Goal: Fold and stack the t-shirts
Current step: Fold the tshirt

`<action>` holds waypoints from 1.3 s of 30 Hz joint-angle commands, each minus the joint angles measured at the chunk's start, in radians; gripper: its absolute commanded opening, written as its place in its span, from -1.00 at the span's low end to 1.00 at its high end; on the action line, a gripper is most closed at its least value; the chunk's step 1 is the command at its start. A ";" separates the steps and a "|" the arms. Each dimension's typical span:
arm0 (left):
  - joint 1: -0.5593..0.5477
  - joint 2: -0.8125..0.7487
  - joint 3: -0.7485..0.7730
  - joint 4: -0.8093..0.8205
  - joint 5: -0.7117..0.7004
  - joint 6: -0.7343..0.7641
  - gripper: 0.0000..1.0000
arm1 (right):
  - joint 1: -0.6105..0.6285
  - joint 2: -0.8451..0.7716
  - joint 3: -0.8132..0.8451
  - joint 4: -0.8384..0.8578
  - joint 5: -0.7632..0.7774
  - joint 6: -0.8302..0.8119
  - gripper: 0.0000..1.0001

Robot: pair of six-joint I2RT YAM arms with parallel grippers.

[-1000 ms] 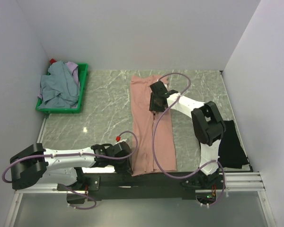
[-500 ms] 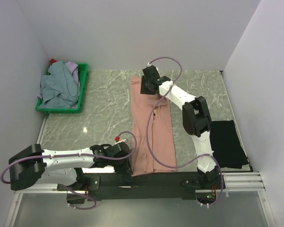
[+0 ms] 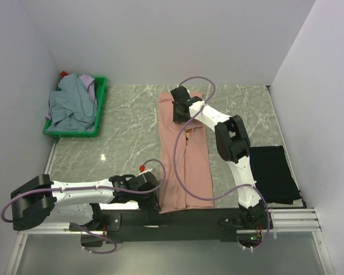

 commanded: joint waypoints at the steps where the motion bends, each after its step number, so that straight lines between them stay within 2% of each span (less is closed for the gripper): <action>1: -0.009 -0.004 -0.002 0.009 -0.003 -0.012 -0.99 | -0.002 0.005 0.041 0.011 0.017 -0.012 -0.46; 3: -0.009 -0.005 -0.006 0.009 -0.003 -0.015 -0.99 | -0.001 0.004 0.046 0.011 0.020 -0.011 -0.58; 4: -0.009 -0.005 -0.006 0.008 -0.003 -0.015 -0.99 | -0.001 0.004 0.052 0.008 0.023 -0.009 -0.70; 10: -0.010 -0.011 -0.008 0.006 -0.005 -0.016 -0.99 | -0.005 -0.007 0.083 0.002 0.030 -0.012 -0.96; 18: -0.009 -0.016 -0.012 0.003 -0.005 -0.018 -0.99 | -0.009 -0.051 0.051 0.020 0.045 -0.011 -1.00; 19: -0.009 -0.016 -0.012 0.005 -0.005 -0.018 -0.99 | -0.010 -0.050 0.045 0.017 0.040 -0.011 -0.98; 20: -0.009 -0.014 -0.012 0.006 -0.005 -0.018 -0.99 | -0.010 -0.047 0.054 0.006 0.033 -0.012 -0.86; 21: -0.009 -0.014 -0.012 0.006 -0.003 -0.018 -0.99 | -0.009 -0.030 0.063 -0.004 0.028 -0.015 -0.55; 22: -0.009 -0.014 -0.012 0.008 -0.003 -0.018 -0.99 | -0.009 -0.024 0.072 -0.015 0.023 -0.018 -0.43; 24: -0.009 -0.013 -0.012 0.009 -0.003 -0.018 -0.99 | -0.010 -0.009 0.069 -0.015 0.020 -0.017 -0.32; 39: -0.009 0.004 -0.009 0.017 0.000 -0.016 -0.99 | -0.001 0.047 0.040 -0.012 -0.010 -0.015 -0.27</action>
